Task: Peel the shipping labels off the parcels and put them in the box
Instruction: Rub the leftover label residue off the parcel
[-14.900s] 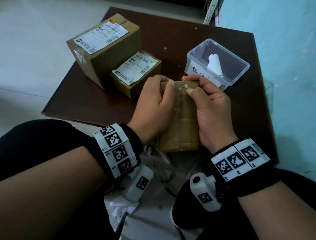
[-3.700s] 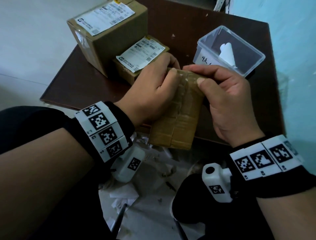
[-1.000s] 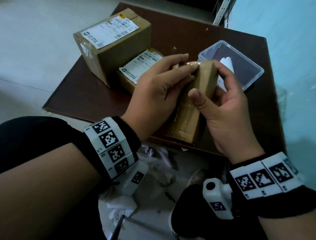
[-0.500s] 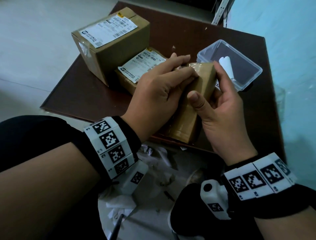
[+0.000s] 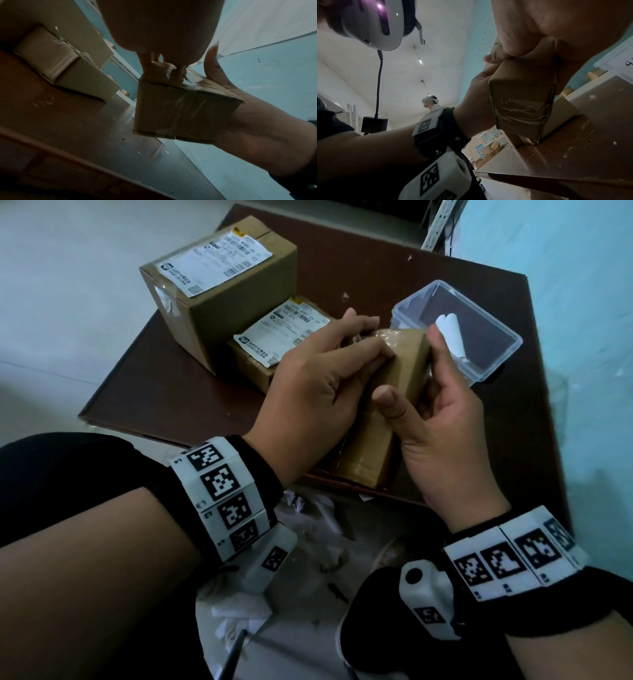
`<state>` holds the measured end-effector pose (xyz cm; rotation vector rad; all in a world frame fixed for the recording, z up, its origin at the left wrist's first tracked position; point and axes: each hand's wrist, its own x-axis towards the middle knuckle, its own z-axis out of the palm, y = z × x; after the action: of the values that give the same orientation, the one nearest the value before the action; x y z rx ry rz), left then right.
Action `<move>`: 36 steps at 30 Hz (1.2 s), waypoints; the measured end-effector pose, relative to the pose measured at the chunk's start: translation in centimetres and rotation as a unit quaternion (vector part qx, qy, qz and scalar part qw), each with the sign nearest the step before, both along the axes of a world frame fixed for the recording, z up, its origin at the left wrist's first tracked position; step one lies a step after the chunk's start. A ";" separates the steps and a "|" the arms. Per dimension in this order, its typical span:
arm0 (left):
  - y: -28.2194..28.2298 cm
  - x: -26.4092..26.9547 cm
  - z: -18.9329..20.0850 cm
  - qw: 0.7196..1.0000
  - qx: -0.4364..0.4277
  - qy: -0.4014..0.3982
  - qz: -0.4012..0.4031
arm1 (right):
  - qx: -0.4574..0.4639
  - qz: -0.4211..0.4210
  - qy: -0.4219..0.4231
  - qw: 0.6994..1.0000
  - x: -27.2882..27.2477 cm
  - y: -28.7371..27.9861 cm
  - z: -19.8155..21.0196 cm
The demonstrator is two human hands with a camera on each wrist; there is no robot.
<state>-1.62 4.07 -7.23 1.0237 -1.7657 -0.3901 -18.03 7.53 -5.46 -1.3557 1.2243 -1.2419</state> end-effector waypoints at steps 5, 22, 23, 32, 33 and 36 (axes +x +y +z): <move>0.2 -0.1 0.5 1.000 -0.002 -0.008 0.000 | -0.003 0.000 0.002 1.000 -0.1 0.0 -0.1; -0.3 0.2 0.5 0.999 0.018 -0.003 -0.039 | 0.009 -0.001 -0.009 1.000 0.1 0.0 0.4; -0.2 0.1 0.5 0.999 0.023 0.001 -0.044 | 0.014 -0.001 -0.007 1.000 0.0 0.0 0.3; 0.8 -0.2 2.2 0.975 0.112 0.192 0.009 | -0.017 0.015 -0.008 1.000 0.6 0.6 1.2; 0.7 -0.2 2.3 0.973 0.125 0.193 0.015 | -0.014 0.013 -0.018 1.000 0.7 0.7 1.2; 0.6 -0.2 2.4 0.956 0.195 0.218 0.032 | 0.001 0.006 -0.042 0.999 0.9 0.8 1.4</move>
<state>-1.83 4.65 -4.79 1.1583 -1.2798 -0.8793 -17.15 8.31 -4.06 -1.2946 1.1578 -1.2770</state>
